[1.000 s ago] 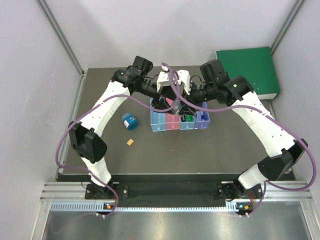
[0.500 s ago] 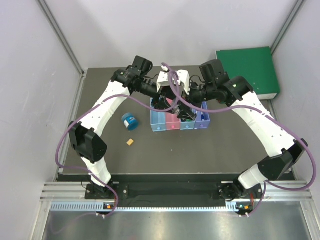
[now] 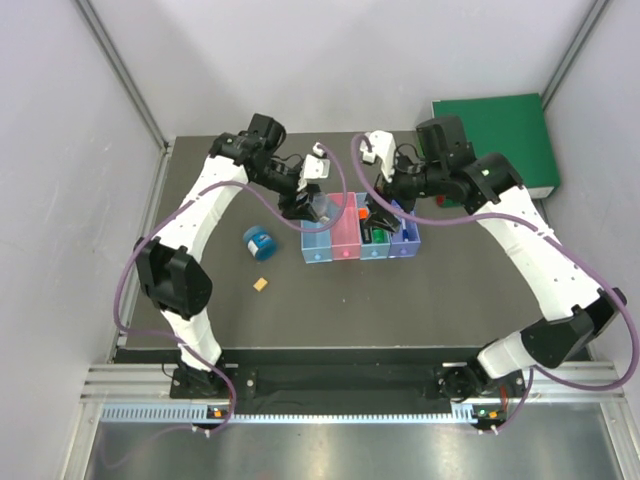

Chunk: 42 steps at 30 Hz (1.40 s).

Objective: Sort the stationery into containers
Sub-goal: Place the stationery in the storage box.

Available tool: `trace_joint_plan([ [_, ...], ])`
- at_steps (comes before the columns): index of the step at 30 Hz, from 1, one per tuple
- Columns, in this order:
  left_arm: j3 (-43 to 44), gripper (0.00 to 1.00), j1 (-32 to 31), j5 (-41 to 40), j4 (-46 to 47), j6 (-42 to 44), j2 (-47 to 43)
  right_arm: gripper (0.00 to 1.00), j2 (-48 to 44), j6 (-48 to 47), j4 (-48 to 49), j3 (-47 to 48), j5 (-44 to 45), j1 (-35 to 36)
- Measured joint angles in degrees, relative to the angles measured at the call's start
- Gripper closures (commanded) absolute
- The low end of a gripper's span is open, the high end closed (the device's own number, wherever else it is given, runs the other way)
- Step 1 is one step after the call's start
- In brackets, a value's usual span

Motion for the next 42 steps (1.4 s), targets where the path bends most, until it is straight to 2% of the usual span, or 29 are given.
trace_joint_plan([
  [8, -0.70, 0.46, 0.79, -14.99, 1.07, 6.73, 6.60, 0.00, -1.84, 2.67, 4.33, -2.95, 6.49, -7.19],
  [13, -1.20, 0.46, 0.79, -19.80, 3.10, 8.02, 8.87, 0.00, -1.99, 4.11, 5.49, -4.52, 9.33, -11.54],
  [17, -1.20, 0.46, 0.76, -22.86, 5.27, 8.79, 9.60, 0.01, -2.67, 4.59, 5.86, -5.22, 10.05, -12.09],
  [25, -2.47, 0.45, 0.57, -26.71, 9.73, 9.51, 11.13, 0.00, -4.83, 5.11, 6.80, -5.92, 10.05, -12.44],
  [42, -2.60, 0.45, -2.29, -28.22, 13.60, 9.79, 13.20, 0.00, -5.53, 5.51, 6.80, -7.85, 9.86, -13.51],
])
